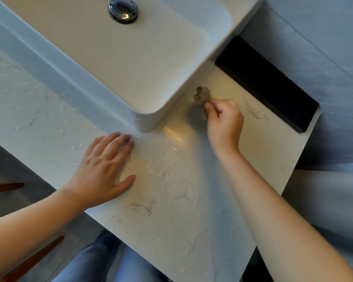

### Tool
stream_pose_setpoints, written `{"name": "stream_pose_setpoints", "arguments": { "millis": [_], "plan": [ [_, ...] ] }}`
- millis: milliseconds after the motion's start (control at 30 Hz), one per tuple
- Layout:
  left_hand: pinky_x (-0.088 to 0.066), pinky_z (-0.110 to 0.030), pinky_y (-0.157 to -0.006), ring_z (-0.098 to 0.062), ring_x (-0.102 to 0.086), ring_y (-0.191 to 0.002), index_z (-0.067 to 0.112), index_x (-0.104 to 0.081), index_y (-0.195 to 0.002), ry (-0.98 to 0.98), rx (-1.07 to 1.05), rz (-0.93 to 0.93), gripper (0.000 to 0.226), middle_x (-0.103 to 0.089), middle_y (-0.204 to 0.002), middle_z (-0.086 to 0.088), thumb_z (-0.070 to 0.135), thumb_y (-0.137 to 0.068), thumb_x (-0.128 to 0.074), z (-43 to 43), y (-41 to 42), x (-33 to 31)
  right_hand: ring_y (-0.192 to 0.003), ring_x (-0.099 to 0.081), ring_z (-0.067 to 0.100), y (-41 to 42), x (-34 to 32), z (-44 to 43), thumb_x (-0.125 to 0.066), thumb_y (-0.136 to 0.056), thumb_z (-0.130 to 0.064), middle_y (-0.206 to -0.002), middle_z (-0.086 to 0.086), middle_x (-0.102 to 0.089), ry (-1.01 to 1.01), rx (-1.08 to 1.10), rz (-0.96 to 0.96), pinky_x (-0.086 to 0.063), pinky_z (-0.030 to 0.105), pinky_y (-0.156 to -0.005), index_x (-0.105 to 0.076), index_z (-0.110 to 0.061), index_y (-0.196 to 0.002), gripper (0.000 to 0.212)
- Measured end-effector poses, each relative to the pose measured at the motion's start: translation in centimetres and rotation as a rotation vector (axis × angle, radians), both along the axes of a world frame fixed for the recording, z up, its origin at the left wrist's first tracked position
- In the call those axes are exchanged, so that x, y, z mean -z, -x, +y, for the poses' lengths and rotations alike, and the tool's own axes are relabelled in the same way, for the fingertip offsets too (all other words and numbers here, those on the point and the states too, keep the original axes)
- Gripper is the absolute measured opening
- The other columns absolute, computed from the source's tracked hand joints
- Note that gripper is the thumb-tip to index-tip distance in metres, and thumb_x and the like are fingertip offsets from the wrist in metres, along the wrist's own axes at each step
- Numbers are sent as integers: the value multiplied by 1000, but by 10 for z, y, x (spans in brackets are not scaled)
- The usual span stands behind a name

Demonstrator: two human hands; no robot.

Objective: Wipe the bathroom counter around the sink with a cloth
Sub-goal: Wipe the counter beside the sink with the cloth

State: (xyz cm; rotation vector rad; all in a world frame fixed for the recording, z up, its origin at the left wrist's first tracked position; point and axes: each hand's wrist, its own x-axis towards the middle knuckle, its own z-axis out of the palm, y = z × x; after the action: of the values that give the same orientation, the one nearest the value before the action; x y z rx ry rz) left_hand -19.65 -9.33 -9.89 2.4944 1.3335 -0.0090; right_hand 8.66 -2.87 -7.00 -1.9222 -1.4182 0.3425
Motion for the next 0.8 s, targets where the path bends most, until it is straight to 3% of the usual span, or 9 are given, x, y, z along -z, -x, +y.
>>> {"name": "stream_pose_setpoints", "arguments": {
  "millis": [100, 200, 300, 433, 633, 800],
  "plan": [
    [-26, -49, -112, -32, -33, -137, 7, -45, -139, -11, 3, 5, 77, -44, -144, -12, 59, -83, -43, 0, 1, 0, -72, -46, 11, -19, 5, 42, -59, -85, -16, -75, 3, -52, 27, 69, -57, -22, 16, -58, -68, -6, -76, 16],
    [-25, -48, -112, -32, -33, -138, 7, -45, -140, -13, -2, 4, 77, -43, -144, -12, 59, -83, -43, 0, 0, 0, -74, -54, 25, -22, 20, 67, -58, -86, -18, -78, 13, -57, 83, 91, -97, -18, 20, -56, -67, -6, -75, 19],
    [-25, -48, -112, -32, -33, -137, 8, -44, -140, -15, -6, 2, 77, -43, -144, -12, 59, -82, -44, 0, 0, 2, -83, -55, 28, -6, 34, 64, -56, -88, -19, -89, 14, -59, 113, 80, -149, -22, 22, -60, -68, -8, -83, 17],
    [-25, -48, -112, -32, -33, -137, 8, -45, -140, -13, -7, 3, 77, -44, -144, -12, 59, -82, -44, 0, 0, 3, -80, -53, 25, 14, 38, 38, -56, -89, -17, -86, 10, -58, 66, 32, -178, -24, 21, -60, -69, -8, -87, 15],
    [-24, -48, -112, -31, -33, -138, 8, -45, -140, -13, 0, 19, 77, -43, -144, -11, 59, -82, -45, 1, 1, 2, -78, -55, 27, 43, 41, -3, -61, -85, -16, -86, 7, -61, 47, -79, -149, -43, 31, -61, -71, -9, -87, 12],
    [-20, -45, -113, -30, -30, -138, 10, -42, -142, -7, 19, 38, 80, -40, -146, -9, 62, -81, -45, 2, 5, 3, -74, -54, 25, 63, 41, -31, -64, -82, -15, -83, 6, -62, 22, -146, -151, -34, 23, -60, -71, -8, -86, 11]
  ]
}}
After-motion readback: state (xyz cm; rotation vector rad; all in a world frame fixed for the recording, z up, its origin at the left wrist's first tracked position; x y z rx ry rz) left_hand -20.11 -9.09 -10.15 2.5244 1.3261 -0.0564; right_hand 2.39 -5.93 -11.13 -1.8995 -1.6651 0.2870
